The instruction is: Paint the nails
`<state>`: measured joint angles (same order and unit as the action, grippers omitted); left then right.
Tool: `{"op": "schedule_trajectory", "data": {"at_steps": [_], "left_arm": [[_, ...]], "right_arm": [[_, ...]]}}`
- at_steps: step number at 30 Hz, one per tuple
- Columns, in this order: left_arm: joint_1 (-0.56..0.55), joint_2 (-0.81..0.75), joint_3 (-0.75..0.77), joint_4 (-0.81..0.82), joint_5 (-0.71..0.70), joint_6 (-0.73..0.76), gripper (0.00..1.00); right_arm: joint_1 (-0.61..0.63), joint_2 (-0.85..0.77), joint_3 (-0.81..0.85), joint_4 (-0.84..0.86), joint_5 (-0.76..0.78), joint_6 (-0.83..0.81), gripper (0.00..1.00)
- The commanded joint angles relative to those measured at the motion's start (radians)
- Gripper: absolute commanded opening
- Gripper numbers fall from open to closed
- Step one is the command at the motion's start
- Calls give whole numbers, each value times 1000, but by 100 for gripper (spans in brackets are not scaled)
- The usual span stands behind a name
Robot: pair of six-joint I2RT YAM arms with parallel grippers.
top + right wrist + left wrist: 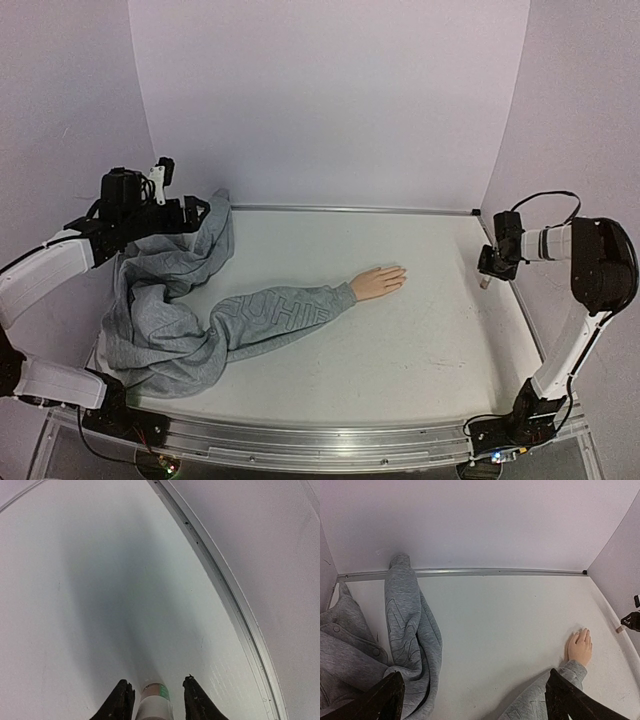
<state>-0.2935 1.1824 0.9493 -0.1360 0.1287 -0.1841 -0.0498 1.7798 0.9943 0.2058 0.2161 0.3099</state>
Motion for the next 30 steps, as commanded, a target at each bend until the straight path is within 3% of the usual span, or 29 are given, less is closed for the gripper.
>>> {"op": "schedule_trajectory", "data": {"at_steps": [1,11,17,24,30], "left_arm": [[-3,11,69,-16,22,-8,99],[-10,74,128,-103,60,-47,100],[-68,136,169,-125,267,-94,100],[-242,196,230,-119,300,-20,99],[-344,306,270,-83,329,65,97]], "right_arm": [[-1,-26,-18,-14,-12,3,32],[1,-100,-31,-7,-63,-21,9],[42,-209,-70,18,-262,-38,3],[248,-267,-80,59,-494,-46,0],[438,-251,-24,70,-593,-7,0]]}}
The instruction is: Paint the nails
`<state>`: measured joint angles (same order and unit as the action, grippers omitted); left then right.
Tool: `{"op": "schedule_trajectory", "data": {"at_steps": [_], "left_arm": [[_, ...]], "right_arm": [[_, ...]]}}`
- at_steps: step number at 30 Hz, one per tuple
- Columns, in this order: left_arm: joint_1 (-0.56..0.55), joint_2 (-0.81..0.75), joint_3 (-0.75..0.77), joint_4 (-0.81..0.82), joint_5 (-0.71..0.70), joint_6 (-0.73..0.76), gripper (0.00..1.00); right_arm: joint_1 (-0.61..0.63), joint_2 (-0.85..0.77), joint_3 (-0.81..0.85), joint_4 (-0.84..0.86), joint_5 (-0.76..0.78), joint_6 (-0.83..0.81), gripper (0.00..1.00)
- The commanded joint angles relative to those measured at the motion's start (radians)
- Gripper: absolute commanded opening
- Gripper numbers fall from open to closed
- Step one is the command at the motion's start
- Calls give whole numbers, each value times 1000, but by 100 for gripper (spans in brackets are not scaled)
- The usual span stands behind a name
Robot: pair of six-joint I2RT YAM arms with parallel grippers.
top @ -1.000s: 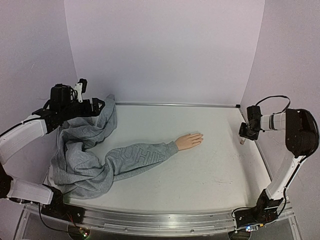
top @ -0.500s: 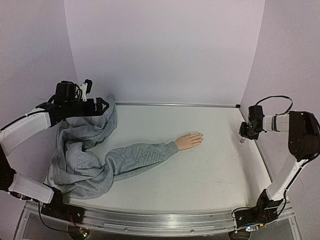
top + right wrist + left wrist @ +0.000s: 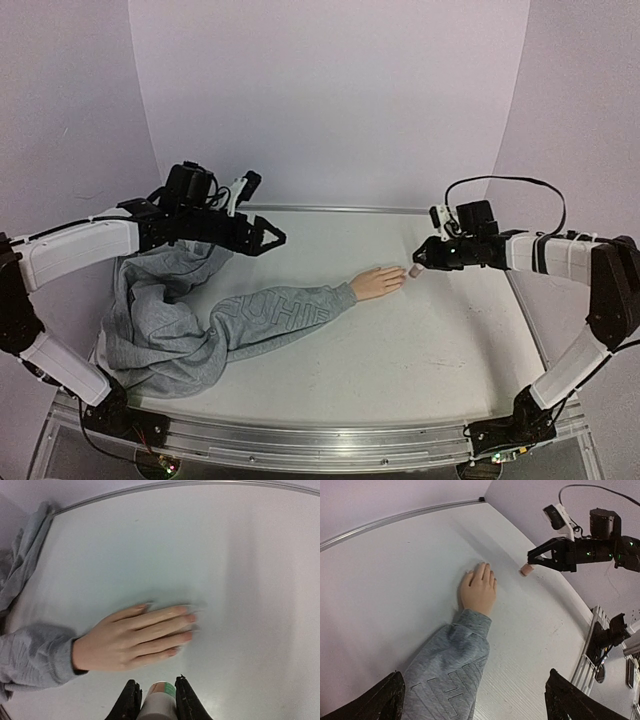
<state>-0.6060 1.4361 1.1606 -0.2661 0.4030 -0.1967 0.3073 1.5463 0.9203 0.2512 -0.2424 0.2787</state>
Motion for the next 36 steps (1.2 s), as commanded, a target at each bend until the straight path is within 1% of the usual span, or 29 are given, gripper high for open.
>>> {"op": "schedule_trajectory", "data": {"at_steps": [1,4,7,10,16,19,23,29,33,36], "left_arm": [[-41,64,61,50,71,93,96],[-76,68,29,77,102,151,90],[-95,43,-54,141,111,193,88],[-122,16,-83,155,144,257,85],[-138,-3,-117,165,243,363,83],[-146,-18,-122,171,250,392,80],[-147,-32,-140,187,262,414,75],[-153,-28,-134,189,296,402,65],[-156,-28,-136,189,286,403,61],[-155,-20,-128,189,290,390,55]], "right_arm": [[105,-17,60,36,-168,46,0],[181,-14,94,88,-265,120,0],[253,2,147,116,-303,164,0],[322,25,196,153,-349,209,0],[421,35,258,232,-357,291,0],[448,52,275,248,-370,302,0],[466,93,309,229,-427,308,0],[498,127,337,229,-412,299,0],[509,143,349,232,-408,300,0],[517,153,361,230,-412,298,0]]}}
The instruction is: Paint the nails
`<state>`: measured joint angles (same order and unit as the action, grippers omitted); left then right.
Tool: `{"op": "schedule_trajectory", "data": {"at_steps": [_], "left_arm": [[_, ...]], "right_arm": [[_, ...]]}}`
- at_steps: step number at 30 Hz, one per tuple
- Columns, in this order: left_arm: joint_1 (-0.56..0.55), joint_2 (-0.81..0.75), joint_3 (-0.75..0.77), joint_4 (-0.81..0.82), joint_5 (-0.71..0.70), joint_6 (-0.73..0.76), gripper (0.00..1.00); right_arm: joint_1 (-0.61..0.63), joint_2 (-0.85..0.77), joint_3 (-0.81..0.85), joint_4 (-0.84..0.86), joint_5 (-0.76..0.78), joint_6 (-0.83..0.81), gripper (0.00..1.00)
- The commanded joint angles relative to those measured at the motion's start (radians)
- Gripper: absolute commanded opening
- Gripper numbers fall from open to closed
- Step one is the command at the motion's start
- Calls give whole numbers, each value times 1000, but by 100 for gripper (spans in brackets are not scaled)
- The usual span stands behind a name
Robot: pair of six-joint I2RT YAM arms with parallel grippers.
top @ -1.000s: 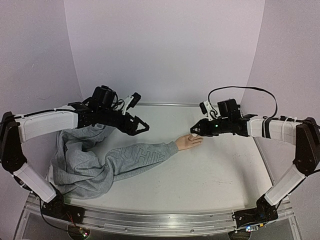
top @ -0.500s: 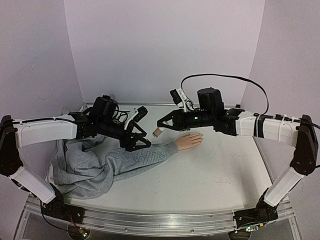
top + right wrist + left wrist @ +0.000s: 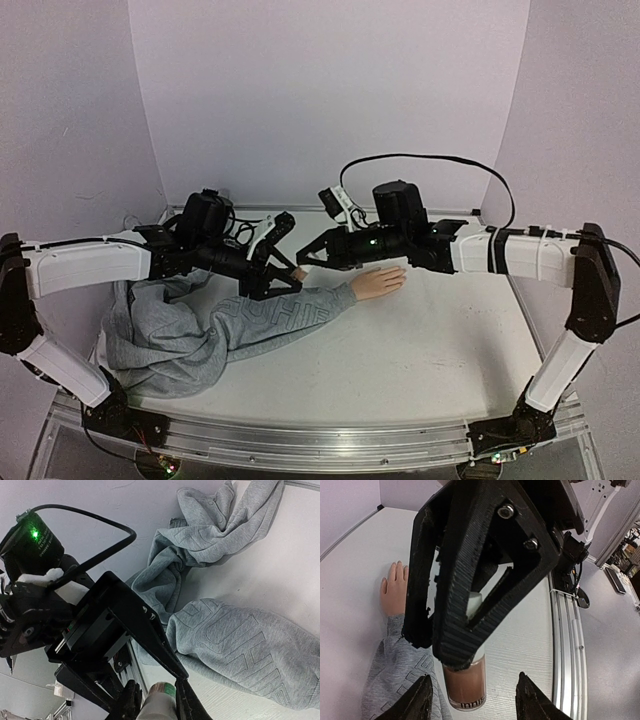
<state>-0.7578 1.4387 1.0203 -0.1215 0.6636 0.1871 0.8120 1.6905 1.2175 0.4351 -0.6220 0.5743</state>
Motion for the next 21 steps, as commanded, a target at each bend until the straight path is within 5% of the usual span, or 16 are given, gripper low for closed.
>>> {"op": "schedule_trajectory", "data": {"at_steps": [1,21], "left_arm": [[-4,-20,13,45,30,1,54],[-6,-12,23,43,10,-11,28]], "right_arm": [[12,10,66,44,-32,0,0],[28,41,109,-14,-26,-36,0]]}}
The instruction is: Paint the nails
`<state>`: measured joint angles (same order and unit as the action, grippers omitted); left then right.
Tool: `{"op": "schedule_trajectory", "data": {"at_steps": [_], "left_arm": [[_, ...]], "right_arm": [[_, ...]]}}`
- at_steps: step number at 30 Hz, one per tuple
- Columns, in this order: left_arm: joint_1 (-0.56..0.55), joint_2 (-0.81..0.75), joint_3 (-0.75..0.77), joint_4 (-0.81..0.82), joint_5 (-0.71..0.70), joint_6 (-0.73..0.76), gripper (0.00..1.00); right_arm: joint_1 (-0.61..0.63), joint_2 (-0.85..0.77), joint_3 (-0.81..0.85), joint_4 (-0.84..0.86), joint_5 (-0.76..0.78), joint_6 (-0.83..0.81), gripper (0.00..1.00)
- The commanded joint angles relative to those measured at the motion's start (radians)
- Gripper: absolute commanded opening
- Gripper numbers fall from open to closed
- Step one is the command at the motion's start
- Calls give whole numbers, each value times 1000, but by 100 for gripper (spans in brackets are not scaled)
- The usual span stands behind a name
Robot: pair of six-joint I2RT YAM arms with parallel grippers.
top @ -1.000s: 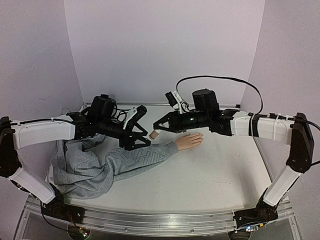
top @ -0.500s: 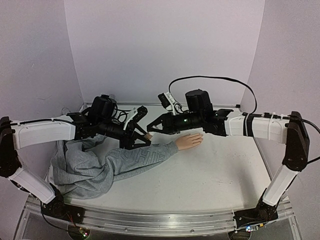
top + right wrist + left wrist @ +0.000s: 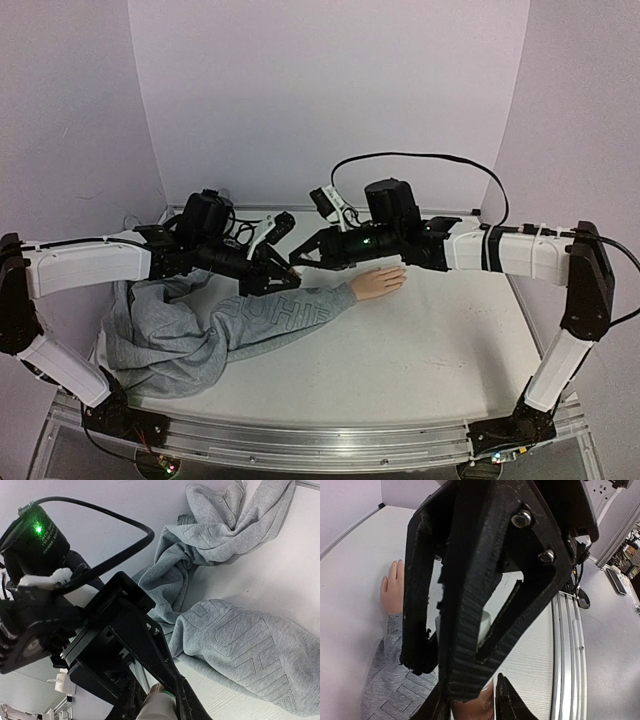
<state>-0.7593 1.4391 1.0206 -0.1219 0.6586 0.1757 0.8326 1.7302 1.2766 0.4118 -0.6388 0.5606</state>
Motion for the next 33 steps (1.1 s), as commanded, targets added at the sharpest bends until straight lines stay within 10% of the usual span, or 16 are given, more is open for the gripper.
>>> {"op": "schedule_trajectory", "data": {"at_steps": [1,5,14,21,33], "left_arm": [[-5,-13,22,44,16,1,26],[-5,-18,23,44,9,9,14],[-4,-55,12,44,-155,14,0],[-6,-96,-1,44,-397,-22,0],[-6,-123,-10,42,-502,-56,0]], "right_arm": [[8,2,51,9,-9,-22,0],[11,1,53,4,16,-13,1],[11,-44,16,19,292,163,97],[13,-30,-15,179,322,279,98],[81,53,94,213,418,259,62]]}}
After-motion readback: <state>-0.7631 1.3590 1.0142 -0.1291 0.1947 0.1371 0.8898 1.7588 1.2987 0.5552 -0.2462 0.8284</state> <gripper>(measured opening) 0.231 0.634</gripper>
